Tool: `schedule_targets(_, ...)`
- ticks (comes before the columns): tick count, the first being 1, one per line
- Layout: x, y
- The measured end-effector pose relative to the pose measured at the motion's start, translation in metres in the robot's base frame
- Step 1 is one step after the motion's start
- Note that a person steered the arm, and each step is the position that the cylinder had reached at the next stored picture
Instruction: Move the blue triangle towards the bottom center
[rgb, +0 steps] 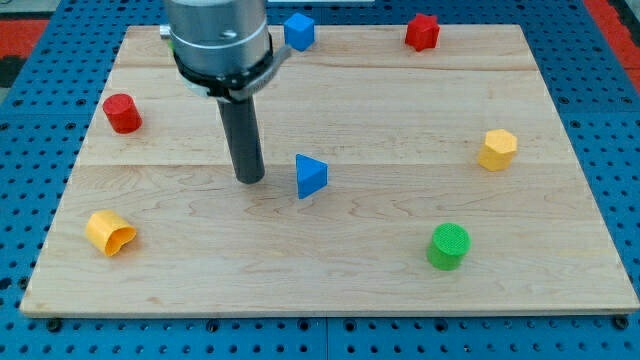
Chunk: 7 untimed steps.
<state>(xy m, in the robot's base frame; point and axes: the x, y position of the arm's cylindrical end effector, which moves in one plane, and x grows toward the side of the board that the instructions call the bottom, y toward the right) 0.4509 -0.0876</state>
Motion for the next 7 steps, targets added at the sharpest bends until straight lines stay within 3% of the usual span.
schedule_targets(1, -0.048, 0.067)
schedule_targets(2, -0.013, 0.095)
schedule_targets(4, 0.056, 0.023)
schedule_targets(5, 0.021, 0.016)
schedule_targets(6, 0.045, -0.011)
schedule_targets(7, 0.069, 0.006)
